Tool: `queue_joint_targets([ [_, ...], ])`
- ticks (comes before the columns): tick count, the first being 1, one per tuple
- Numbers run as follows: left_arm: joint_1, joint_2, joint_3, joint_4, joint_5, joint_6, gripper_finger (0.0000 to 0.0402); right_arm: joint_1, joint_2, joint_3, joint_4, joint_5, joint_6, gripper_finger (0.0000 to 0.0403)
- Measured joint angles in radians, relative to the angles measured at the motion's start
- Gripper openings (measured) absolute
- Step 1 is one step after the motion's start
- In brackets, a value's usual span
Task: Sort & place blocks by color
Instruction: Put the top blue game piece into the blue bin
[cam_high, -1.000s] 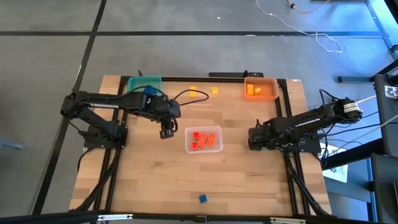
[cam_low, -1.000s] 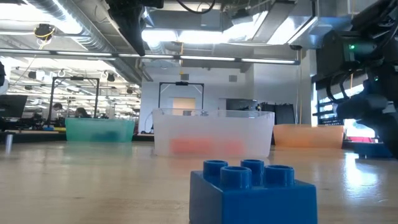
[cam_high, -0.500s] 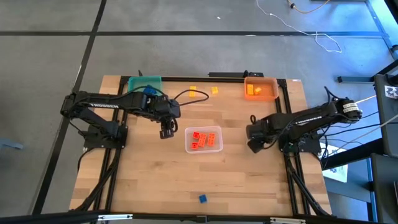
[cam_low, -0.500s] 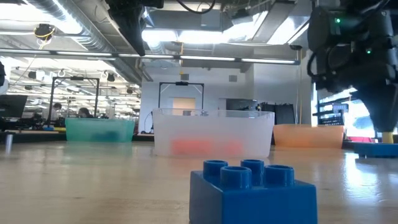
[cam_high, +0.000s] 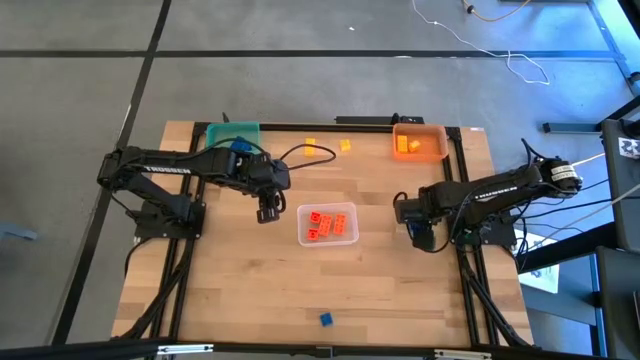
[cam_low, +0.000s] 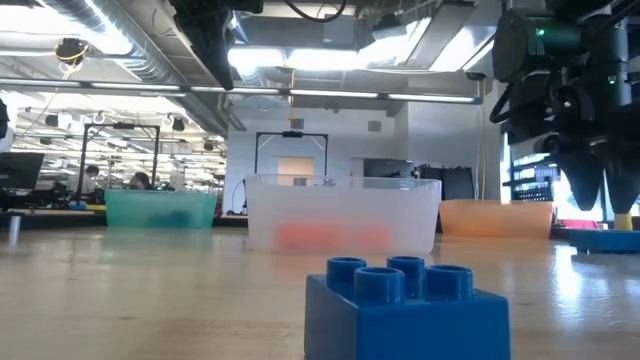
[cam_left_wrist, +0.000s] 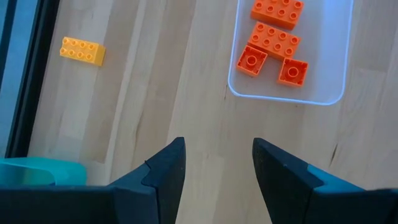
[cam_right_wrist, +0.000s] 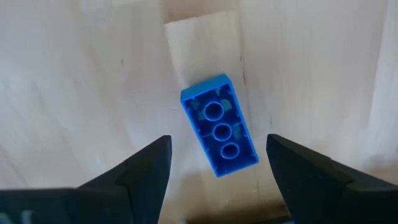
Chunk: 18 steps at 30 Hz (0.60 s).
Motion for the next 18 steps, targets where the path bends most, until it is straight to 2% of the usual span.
queue_joint_targets([
  [12,0.000,0.000,0.000,0.000,0.000,0.000,0.0177,-0.003,0.007,0.000,0.002,-0.009,0.002,0.0264],
  [18,0.000,0.000,0.000,0.000,0.000,0.000,0.0177,-0.003,0.082,0.000,0.044,-0.009,0.008,0.0264],
])
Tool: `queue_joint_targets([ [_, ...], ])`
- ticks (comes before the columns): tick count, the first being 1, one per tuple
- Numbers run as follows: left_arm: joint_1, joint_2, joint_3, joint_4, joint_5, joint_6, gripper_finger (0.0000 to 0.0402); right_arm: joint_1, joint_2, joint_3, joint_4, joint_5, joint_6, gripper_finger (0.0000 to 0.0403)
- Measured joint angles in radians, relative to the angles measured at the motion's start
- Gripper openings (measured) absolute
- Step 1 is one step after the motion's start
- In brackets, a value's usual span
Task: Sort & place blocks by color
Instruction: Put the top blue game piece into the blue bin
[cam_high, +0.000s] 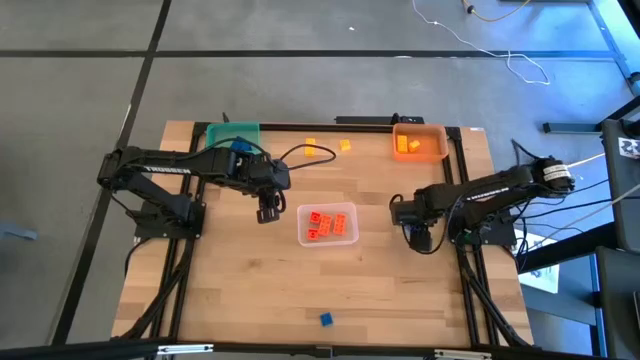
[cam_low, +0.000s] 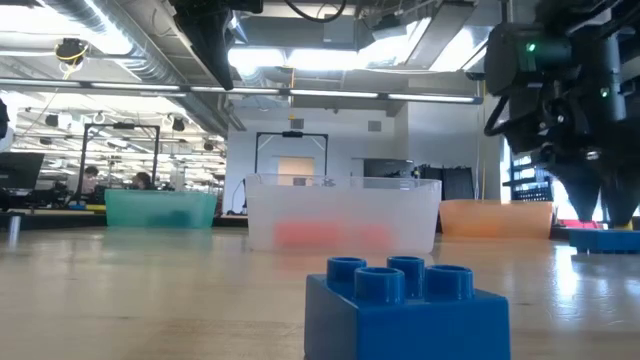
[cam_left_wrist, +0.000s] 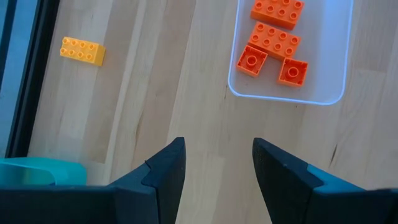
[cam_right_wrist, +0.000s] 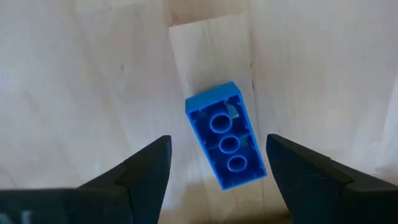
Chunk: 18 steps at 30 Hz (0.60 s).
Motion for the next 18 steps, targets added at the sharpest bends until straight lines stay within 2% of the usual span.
queue_joint_targets([
  [6,0.000,0.000,0.000,0.000,0.000,0.000,0.0177,0.000,0.121,0.000,0.009,0.032,0.007,0.0264],
  [14,0.000,0.000,0.000,-0.001,0.000,0.001,0.0177,0.000,0.264,0.008,0.027,0.024,-0.002,0.0262],
  [18,0.000,0.000,0.000,-0.001,0.000,0.001,0.0177,0.000,0.280,0.010,0.033,0.015,-0.002,0.0229],
])
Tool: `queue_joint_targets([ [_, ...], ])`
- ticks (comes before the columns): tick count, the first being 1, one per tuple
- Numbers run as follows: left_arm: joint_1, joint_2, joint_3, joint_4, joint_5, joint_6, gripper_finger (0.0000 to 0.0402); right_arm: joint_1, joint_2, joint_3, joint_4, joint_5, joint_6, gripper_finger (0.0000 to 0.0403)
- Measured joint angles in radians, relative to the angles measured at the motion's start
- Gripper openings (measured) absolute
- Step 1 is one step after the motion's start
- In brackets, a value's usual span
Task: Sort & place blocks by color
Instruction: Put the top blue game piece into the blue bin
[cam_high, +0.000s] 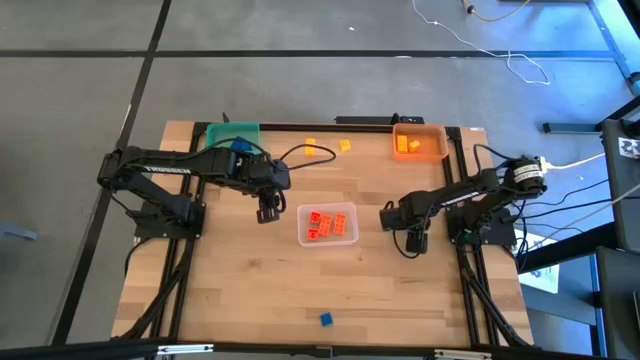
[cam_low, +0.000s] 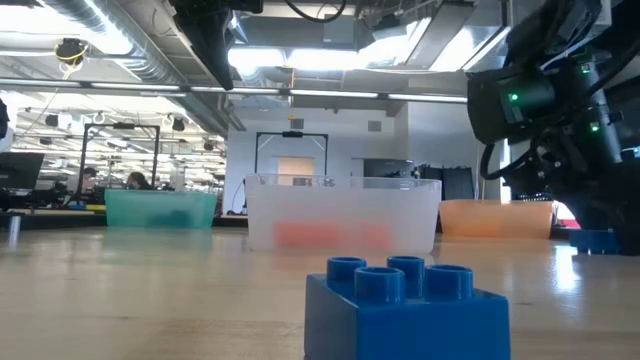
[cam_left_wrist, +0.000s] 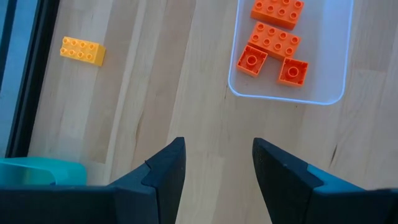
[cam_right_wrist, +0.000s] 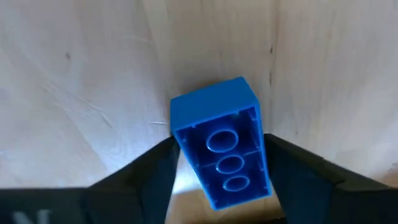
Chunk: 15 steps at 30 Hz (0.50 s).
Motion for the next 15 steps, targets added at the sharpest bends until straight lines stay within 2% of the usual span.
queue_joint_targets([
  [5,0.000,0.000,0.000,0.000,0.000,0.000,0.0177,0.002,-0.006,0.023,-0.003,-0.006,-0.001,0.0138],
  [8,0.000,0.000,0.000,0.000,0.000,0.000,0.0177,0.002,0.000,0.057,-0.001,0.014,-0.024,0.0138],
  [11,0.000,0.000,0.000,0.000,0.000,-0.001,0.0177,0.000,-0.002,0.107,0.080,0.057,-0.027,0.0138],
  [15,0.000,0.000,0.000,0.003,0.000,-0.020,0.0177,0.000,0.000,0.168,0.073,0.105,-0.051,0.0138],
])
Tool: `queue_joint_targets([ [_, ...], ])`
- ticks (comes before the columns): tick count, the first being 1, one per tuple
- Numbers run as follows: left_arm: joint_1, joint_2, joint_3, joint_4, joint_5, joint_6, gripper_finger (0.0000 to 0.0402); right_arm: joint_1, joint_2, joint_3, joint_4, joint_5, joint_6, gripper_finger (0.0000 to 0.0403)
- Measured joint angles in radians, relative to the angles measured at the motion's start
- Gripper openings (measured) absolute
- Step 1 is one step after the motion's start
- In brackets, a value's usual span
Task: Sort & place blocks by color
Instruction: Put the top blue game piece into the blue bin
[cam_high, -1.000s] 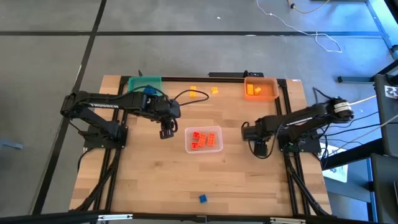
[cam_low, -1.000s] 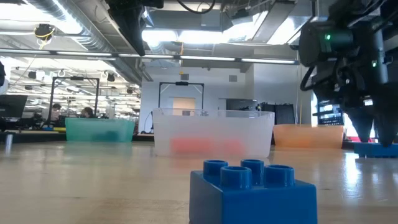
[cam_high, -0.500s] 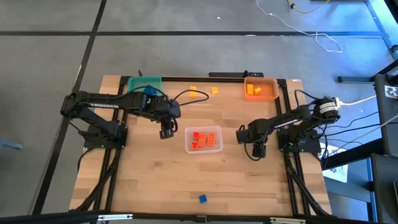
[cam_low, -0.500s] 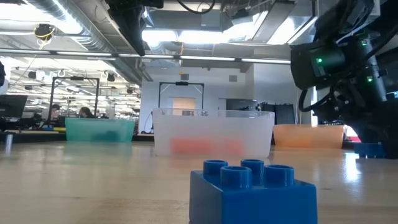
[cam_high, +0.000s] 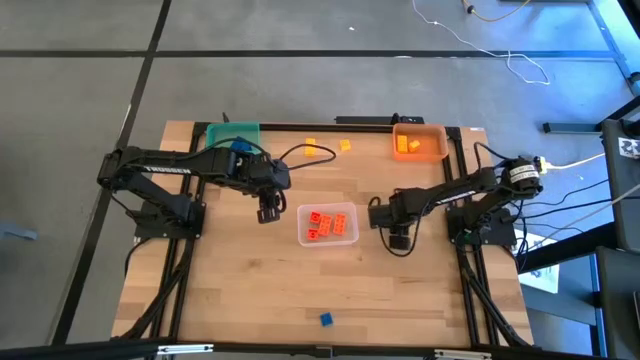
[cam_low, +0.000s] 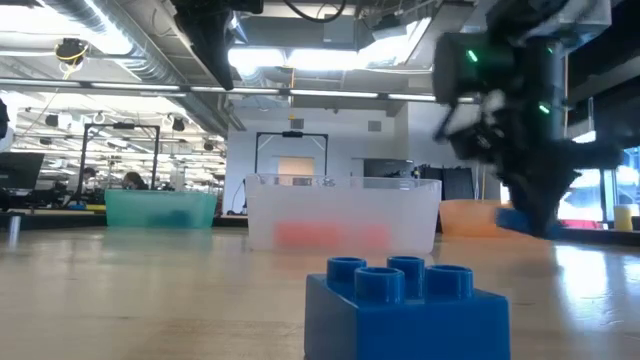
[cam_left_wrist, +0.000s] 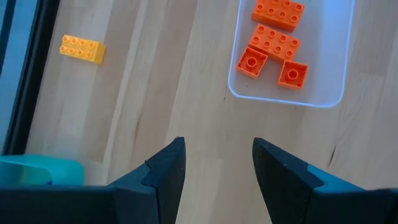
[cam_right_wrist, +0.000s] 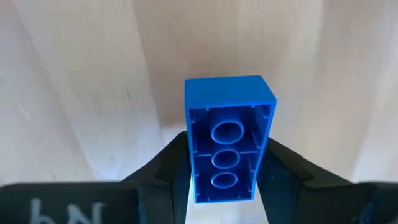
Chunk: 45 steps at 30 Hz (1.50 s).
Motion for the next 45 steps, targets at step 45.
queue_joint_targets([
  [45,0.001,0.014,0.001,0.616,0.157,1.368,0.0177,-0.256,-0.005,0.622,0.148,-0.493,-0.449,0.0138],
])
